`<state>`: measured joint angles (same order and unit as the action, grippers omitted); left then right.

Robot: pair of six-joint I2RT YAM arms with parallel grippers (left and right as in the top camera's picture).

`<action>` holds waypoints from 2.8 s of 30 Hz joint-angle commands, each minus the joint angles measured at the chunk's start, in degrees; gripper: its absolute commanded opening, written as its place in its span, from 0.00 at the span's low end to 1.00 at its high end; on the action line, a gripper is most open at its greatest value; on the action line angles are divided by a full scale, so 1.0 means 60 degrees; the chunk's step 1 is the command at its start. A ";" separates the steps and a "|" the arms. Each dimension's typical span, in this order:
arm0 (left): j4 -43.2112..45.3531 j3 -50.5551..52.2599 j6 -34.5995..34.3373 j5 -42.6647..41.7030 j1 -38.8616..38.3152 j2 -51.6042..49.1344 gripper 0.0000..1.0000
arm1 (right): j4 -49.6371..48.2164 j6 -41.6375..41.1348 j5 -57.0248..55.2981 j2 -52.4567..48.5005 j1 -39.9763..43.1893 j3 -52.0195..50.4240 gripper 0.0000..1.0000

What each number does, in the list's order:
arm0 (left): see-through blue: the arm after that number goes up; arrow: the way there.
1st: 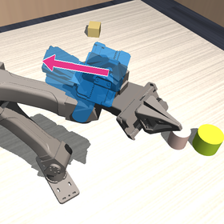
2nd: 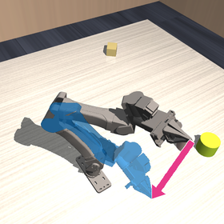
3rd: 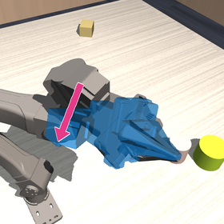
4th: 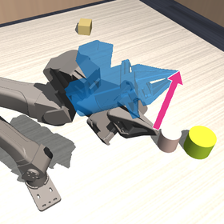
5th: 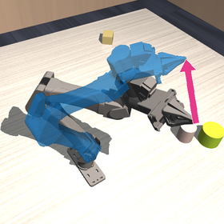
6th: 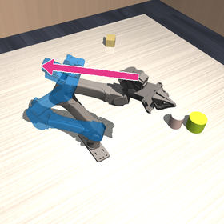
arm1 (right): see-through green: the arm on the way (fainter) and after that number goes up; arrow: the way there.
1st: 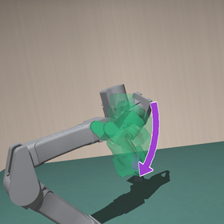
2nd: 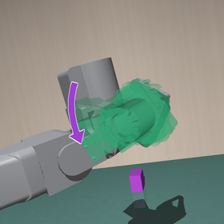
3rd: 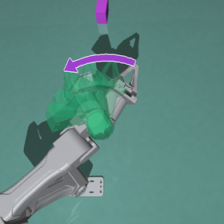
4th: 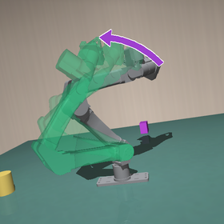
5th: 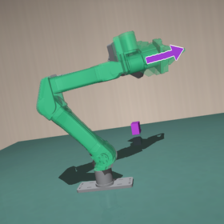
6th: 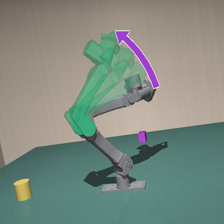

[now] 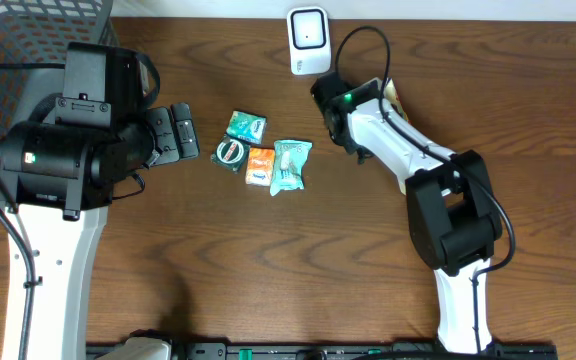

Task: Scan the item barcode
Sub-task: 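Lower the bag flipped onto the table and open the right gripper, then grasp the flipped bag's top edge with the right gripper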

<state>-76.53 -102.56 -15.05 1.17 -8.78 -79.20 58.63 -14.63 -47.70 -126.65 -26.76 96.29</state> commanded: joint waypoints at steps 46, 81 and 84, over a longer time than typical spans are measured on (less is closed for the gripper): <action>-0.0036 0.0055 -0.0047 -0.0062 0.0033 0.0022 0.98 | 0.1115 0.1158 1.0633 0.0940 0.2357 0.0339 0.01; -0.0036 0.0055 -0.0047 -0.0062 0.0033 0.0022 0.97 | -0.0984 0.2659 1.2327 0.0503 0.2765 -0.1814 0.01; -0.0036 0.0055 -0.0047 -0.0062 0.0033 0.0022 0.98 | -0.0805 0.2047 1.2553 0.0503 0.2765 -0.1016 0.01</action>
<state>-76.53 -102.56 -15.05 1.19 -8.78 -79.20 53.36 2.02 25.93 -121.86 -9.80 86.74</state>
